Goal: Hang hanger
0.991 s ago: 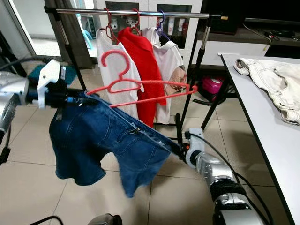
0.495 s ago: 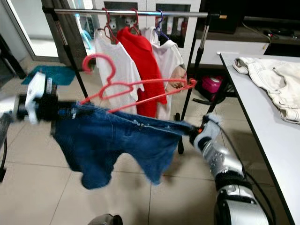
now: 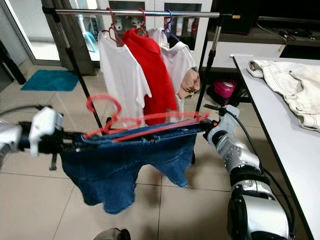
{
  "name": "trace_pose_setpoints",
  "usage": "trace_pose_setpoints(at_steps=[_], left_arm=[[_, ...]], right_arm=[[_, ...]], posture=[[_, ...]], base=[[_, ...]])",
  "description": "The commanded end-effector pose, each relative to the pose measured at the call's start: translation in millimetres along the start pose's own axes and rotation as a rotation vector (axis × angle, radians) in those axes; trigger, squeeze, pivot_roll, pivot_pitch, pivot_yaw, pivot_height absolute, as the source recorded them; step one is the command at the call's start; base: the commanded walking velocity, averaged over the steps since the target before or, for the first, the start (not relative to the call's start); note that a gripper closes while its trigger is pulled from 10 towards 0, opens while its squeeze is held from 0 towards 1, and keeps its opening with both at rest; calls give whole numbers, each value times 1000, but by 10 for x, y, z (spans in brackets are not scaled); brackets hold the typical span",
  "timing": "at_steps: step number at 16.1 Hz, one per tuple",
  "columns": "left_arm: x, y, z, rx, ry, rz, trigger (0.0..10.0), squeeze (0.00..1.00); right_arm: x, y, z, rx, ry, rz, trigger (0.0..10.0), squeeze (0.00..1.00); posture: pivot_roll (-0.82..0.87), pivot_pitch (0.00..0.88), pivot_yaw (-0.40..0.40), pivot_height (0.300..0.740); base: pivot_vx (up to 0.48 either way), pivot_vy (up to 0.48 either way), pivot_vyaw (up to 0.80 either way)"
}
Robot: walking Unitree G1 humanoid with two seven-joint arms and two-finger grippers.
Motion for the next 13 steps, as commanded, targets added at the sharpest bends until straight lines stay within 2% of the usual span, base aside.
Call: trace_pose_setpoints(at_steps=[1, 4, 6, 7, 9, 10, 11, 13], left_arm=[[-257, 289, 10, 42, 18, -238, 0, 0], [-383, 269, 0, 83, 11, -346, 0, 0], [-454, 254, 52, 41, 10, -396, 0, 0], [-579, 239, 104, 17, 12, -476, 0, 0], [-712, 259, 109, 30, 1, -576, 0, 0], [-731, 262, 108, 33, -1, -590, 0, 0], [-792, 271, 17, 106, -29, -659, 0, 0], [-751, 235, -100, 201, -59, -637, 0, 0]], right_arm=[[507, 194, 273, -139, 33, 156, 0, 0], [582, 173, 155, -91, 59, 167, 0, 0], [609, 155, 66, -60, 78, 170, 0, 0], [637, 134, -47, -24, 92, 179, 0, 0], [646, 121, -158, 12, 101, 179, 0, 0], [646, 120, -174, 18, 103, 178, 0, 0], [609, 111, -345, 77, 120, 163, 0, 0], [544, 117, -436, 110, 150, 141, 0, 0]], posture=[[-87, 0, 54, 740], [-85, 0, 54, 740], [-87, 0, 59, 740], [-89, 0, 62, 740], [-91, 0, 64, 740], [-91, 0, 64, 740], [-93, 0, 63, 740], [-96, 0, 65, 740]], base=[[0, 0, 0], [0, 0, 0], [0, 0, 0], [0, 0, 0], [0, 0, 0], [0, 0, 0], [0, 0, 0], [0, 0, 0]])
Point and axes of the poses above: a point about 5 cm out from each wrist's last joint towards the gripper, its own y axis pointing back from the gripper into the wrist, its own x axis along the axis of the wrist's last joint, z = x × y, the point moved 1 cm from there along -y, pointing out of the wrist towards the gripper, and after that the axes turned 13 degrees about -y, right-handed, at the moved point
